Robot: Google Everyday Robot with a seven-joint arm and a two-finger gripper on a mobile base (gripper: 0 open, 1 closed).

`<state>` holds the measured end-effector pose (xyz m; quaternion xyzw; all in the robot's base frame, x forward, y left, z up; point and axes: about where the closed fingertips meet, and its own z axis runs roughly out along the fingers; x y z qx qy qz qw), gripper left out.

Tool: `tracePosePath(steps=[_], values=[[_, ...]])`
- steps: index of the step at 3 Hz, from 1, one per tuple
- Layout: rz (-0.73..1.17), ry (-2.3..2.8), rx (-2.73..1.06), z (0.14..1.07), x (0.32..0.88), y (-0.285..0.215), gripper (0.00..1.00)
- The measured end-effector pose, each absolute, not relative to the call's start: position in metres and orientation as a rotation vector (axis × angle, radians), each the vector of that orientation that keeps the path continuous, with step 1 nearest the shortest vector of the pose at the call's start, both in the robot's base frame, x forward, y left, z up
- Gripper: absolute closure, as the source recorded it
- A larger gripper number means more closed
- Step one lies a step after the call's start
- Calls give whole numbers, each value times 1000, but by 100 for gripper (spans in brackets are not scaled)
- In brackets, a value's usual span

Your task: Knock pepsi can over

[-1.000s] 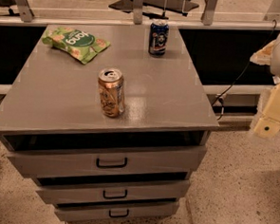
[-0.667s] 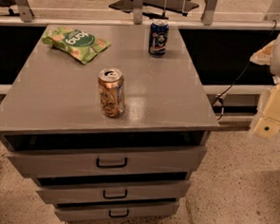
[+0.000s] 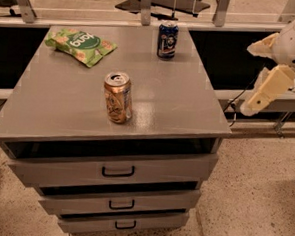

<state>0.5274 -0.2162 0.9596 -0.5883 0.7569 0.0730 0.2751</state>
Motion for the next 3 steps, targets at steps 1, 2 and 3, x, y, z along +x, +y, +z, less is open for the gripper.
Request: tracePosePath(steps=[1,2,3], values=[[263,1947,-1475,950,586,-209,0],[296,1894,-1411,945,621,-206,0],[291,1892,-1275,952,688,-185,0]])
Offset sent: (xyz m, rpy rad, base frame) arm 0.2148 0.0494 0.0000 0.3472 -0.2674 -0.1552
